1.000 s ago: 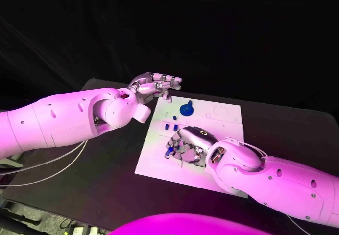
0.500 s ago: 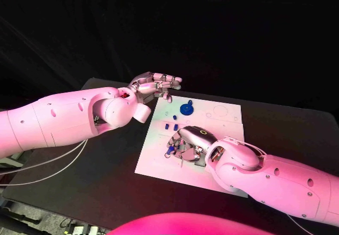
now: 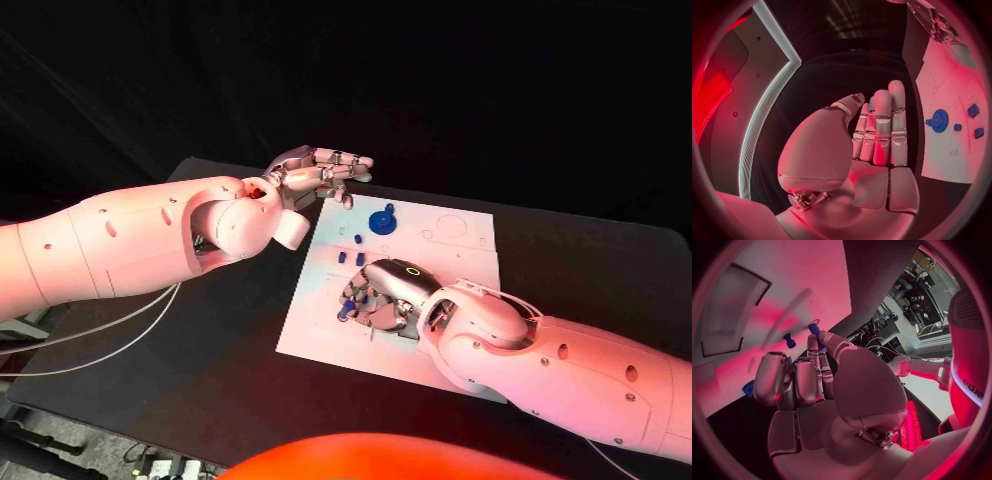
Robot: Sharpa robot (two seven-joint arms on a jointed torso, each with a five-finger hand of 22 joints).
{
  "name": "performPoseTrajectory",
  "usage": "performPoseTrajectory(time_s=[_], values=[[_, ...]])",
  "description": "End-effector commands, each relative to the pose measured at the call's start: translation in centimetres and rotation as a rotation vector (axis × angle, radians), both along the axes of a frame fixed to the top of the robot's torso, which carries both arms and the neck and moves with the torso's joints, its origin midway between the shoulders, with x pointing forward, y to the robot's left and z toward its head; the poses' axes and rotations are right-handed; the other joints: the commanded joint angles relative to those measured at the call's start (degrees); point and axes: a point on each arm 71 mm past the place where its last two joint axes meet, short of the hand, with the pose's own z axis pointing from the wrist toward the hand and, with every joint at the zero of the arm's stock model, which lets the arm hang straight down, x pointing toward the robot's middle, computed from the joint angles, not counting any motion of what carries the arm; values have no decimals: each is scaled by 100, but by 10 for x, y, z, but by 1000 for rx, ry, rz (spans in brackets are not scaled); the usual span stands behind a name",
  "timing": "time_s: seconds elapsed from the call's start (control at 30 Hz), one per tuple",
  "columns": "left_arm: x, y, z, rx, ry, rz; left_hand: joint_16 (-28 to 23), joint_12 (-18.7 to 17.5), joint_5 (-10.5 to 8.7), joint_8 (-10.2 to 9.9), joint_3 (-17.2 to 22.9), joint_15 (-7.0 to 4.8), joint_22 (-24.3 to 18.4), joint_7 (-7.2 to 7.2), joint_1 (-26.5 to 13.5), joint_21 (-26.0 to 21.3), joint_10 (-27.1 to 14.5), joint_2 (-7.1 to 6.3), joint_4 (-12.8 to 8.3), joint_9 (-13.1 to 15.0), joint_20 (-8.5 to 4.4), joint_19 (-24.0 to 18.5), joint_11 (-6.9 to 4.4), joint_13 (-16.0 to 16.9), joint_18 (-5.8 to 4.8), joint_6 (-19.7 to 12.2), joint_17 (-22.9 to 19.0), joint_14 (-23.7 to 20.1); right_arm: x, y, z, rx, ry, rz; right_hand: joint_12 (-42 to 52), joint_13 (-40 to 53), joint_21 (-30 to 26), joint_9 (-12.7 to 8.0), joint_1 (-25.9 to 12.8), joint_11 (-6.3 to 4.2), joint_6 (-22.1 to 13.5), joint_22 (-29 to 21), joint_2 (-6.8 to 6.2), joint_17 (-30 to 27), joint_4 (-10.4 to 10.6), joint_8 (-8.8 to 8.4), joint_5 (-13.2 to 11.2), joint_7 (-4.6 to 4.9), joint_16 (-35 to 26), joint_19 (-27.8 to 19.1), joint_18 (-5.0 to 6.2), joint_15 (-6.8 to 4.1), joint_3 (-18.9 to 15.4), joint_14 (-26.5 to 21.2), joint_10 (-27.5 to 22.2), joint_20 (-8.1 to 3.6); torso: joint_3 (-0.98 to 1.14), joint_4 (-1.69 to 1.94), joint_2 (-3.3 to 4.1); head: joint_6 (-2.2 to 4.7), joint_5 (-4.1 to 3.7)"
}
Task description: Assemble the parts on the task board
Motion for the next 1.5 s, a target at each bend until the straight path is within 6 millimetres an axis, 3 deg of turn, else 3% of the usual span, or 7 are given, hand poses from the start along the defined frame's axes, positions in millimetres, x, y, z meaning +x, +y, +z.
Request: performPoseTrajectory(time_s=[0.03, 0.9, 1.13, 1.5], values=[[-1, -2, 1, -6, -7, -21, 2, 38, -32, 37, -39, 15, -5, -3, -32, -26, -40, 21, 6, -9, 4, 27, 18, 7, 79, -54, -5, -37, -2, 1, -3, -22, 7, 16, -19, 4, 21, 166, 3, 36, 46, 7, 32, 10, -6, 24, 26, 12, 37, 39, -91, -15, 8, 305, 6, 13, 1, -6, -3, -6, 1], [-1, -2, 1, -4, -2, -26, 2, 38, -32, 37, -39, 15, -5, -3, -32, -26, -40, 21, 6, -9, 4, 27, 18, 7, 79, -54, -5, -37, -1, 4, -8, -77, -5, -1, -45, -1, 20, 172, -16, 53, 8, 12, 4, 12, -7, 1, 19, 36, 44, 35, -92, -2, -18, 303, -11, 21, -2, -4, 0, 11, 2], [-1, -3, 1, -3, 0, -27, 4, 49, -31, 47, -51, 17, -12, -3, -44, -36, -54, 31, 2, -10, 7, 27, 18, 9, 79, -65, -11, -44, -1, 6, -7, -63, -20, -4, -83, 3, 22, 47, -80, 113, -506, 30, -109, 24, 19, -326, -28, 138, 70, 27, -93, 48, -29, 298, -47, 62, -1, 2, -7, 5, 9], [-1, -3, 0, 0, 2, -34, 4, 50, -31, 48, -53, 17, -13, -2, -46, -37, -56, 31, 1, -10, 7, 27, 19, 9, 79, -66, -12, -45, -3, 5, -6, -33, -38, -16, -69, 39, 26, -37, -107, 59, -801, 49, -244, 52, 23, -348, -77, 124, 108, 23, -86, 14, -36, 297, -11, 53, 3, -9, -7, 45, 12]])
